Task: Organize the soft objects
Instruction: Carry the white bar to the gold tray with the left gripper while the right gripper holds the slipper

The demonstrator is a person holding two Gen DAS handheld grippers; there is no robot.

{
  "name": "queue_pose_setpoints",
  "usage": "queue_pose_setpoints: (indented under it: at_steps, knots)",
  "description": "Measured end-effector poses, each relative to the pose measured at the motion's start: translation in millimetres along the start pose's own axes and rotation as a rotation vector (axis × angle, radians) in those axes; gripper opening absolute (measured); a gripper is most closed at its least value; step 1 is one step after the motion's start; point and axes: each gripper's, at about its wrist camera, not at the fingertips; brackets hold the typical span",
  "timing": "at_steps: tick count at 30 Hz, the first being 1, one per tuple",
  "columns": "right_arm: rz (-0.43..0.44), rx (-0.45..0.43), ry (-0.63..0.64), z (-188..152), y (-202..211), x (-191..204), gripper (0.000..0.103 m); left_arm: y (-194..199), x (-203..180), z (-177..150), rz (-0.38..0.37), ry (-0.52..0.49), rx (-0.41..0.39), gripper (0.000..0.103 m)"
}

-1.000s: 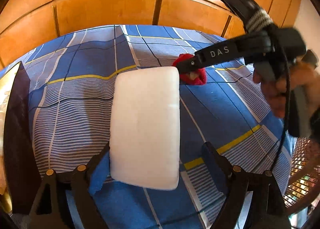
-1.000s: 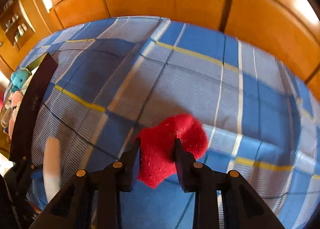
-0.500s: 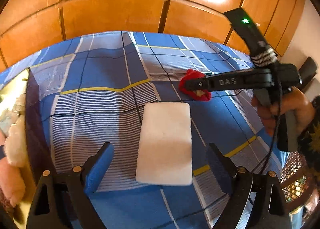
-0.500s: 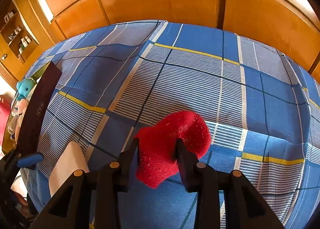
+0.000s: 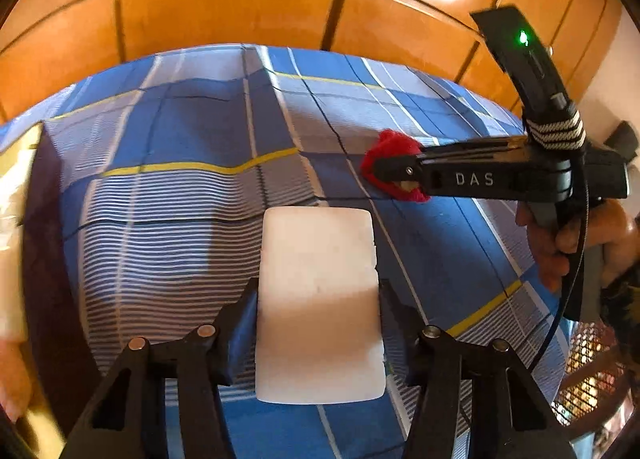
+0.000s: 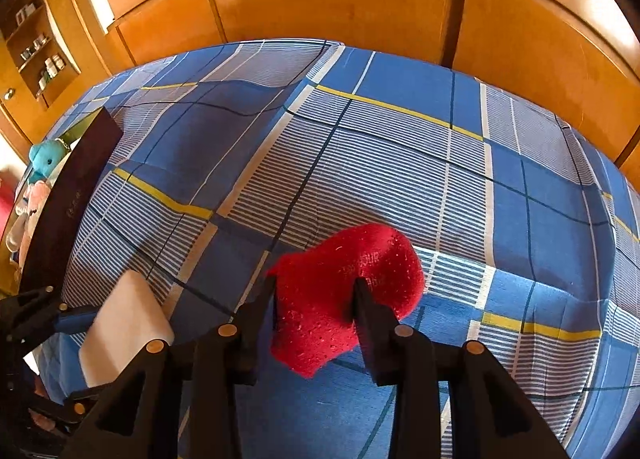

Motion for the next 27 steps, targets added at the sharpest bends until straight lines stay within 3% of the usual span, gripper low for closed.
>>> queue_pose_setpoints:
  at_steps: [8,15,27]
  knots:
    - [0.006,-0.022,0.006,-3,2,-1,0.037,55,4,11,0.118,-0.009,-0.119,0.057]
    - [-0.013,-0.058,0.068,-7,3,6,0.037,85,19,17,0.219,0.036,-0.167,0.057]
    - [-0.014,-0.090,0.083,-12,5,6,0.038,123,55,11,0.328,0.121,-0.212,0.057]
Point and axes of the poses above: each gripper's, at about its wrist camera, not at the fingertips, and y roughly against the way its jaws point, x to its left, z to its top, and after that the axes turned 12 degrees about -x, right-handed
